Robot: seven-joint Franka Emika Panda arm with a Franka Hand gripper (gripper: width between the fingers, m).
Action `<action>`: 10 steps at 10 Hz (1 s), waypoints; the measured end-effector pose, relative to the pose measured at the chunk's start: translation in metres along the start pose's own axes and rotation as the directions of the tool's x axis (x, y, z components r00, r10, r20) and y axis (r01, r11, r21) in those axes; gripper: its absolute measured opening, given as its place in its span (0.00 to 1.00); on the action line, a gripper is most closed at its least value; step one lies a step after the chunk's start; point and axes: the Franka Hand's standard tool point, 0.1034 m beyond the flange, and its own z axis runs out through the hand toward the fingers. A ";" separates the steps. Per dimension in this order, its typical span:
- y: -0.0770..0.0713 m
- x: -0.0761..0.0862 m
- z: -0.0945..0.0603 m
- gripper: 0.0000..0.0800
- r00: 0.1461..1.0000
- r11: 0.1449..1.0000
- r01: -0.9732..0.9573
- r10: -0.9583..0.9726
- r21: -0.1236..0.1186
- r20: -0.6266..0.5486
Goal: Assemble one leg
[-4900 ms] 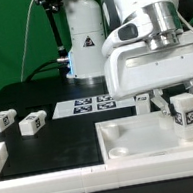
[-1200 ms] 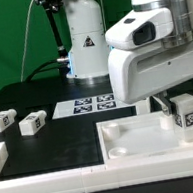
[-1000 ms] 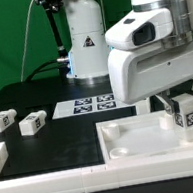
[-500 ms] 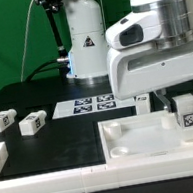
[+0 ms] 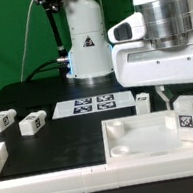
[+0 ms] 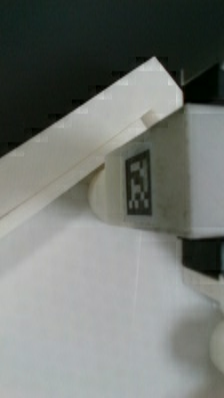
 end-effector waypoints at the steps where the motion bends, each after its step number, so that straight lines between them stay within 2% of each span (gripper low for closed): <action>1: 0.000 0.000 0.000 0.37 0.997 0.997 -0.072 0.072 0.002 0.002; 2: 0.000 0.000 0.000 0.37 0.986 0.986 -0.165 0.165 0.003 0.005; 4: 0.000 0.000 0.000 0.37 0.974 0.974 -0.225 0.225 0.004 0.007; 5: 0.000 -0.001 0.001 0.47 0.988 0.988 -0.153 0.153 0.004 0.008; 6: -0.001 -0.003 0.001 0.65 0.998 0.998 -0.060 0.061 -0.005 0.019; 7: -0.001 -0.003 0.001 0.65 0.999 0.999 0.044 -0.043 -0.007 0.020; 8: 0.000 -0.002 0.002 0.78 0.979 0.979 0.203 -0.203 -0.006 0.024; 9: -0.002 -0.002 0.001 0.78 0.945 0.945 0.326 -0.326 -0.011 0.021; 10: -0.005 -0.003 0.001 0.81 0.898 0.898 0.440 -0.440 -0.027 0.010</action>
Offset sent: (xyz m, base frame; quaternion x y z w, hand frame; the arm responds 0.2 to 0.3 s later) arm 0.0000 0.0000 0.0000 0.0000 0.0000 0.2377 0.9713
